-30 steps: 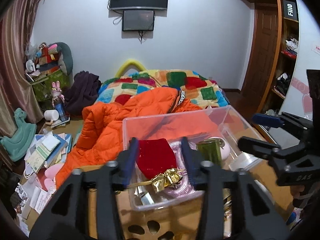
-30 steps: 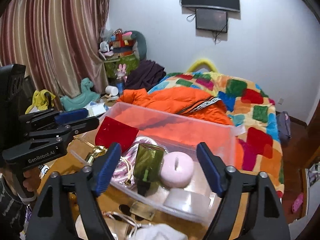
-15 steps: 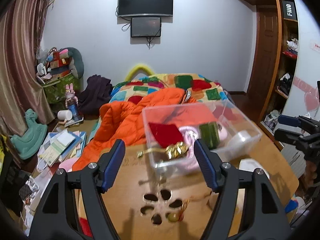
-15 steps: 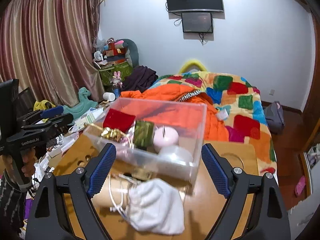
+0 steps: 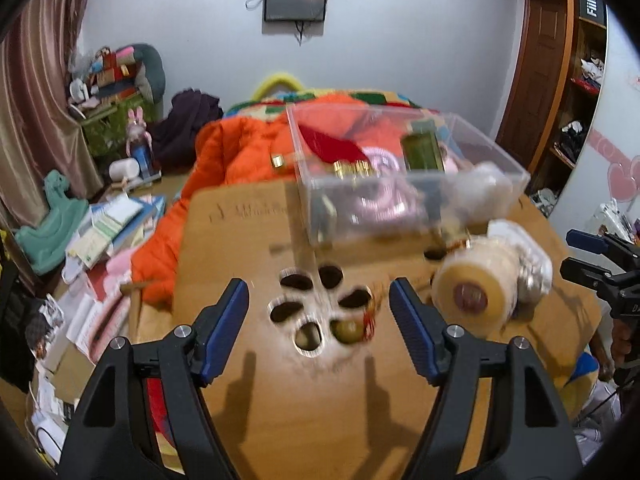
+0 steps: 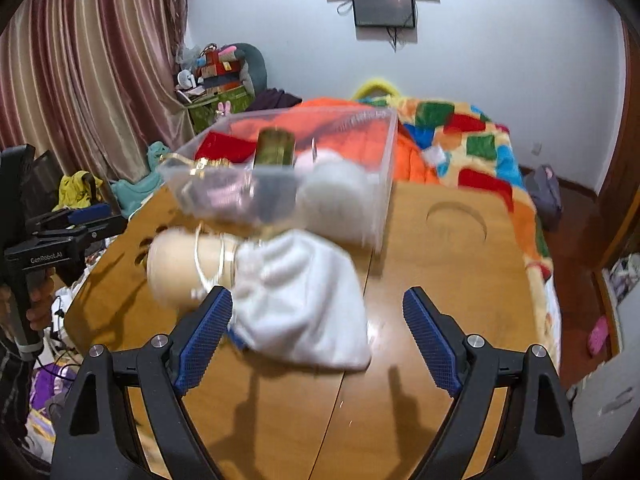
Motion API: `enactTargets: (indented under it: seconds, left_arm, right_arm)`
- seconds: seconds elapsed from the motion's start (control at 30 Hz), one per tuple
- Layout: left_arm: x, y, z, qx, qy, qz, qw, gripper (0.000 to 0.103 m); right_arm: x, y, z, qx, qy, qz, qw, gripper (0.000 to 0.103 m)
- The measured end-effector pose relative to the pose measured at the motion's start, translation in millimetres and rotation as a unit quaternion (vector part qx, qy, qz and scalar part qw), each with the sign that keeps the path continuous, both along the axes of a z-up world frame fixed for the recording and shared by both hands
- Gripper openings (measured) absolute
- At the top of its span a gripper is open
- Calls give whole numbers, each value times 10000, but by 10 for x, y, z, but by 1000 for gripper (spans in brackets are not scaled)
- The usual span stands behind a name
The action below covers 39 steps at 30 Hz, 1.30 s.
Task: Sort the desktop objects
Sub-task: 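Withdraw both grippers from the box toward the tasseled bead and white cloth bag, then grasp the brown tasseled bead with the left gripper while the right grasps the white cloth bag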
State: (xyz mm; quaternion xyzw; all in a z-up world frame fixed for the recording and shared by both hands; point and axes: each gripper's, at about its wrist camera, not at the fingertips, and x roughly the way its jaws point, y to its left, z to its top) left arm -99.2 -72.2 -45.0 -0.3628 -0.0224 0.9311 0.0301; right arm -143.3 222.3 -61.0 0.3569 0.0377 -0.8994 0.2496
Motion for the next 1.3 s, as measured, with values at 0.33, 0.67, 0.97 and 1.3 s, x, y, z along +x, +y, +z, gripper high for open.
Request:
enactTargets:
  seconds: [0.33,0.67,0.97,1.3]
  left_arm:
    - [-52,125,-318,-26,-430,-114,9990,72]
    - [-173,248,-390,-200,-430,-261,9985,48]
    - [-133,222,-367,-299,-294,-141,9990,25]
    - [-107,249,-305,-142,-241,-121,9995,18]
  right_arm:
    - [-62,-24,-385,-139,-606,-27,9981,86]
    - [-265,-132,-436,-291,-971,92,9948,86]
    - [-288,-169,-431,-64,-717,6,9974,66]
    - [-302,-3,-322,-336,-647,-145,9972,46]
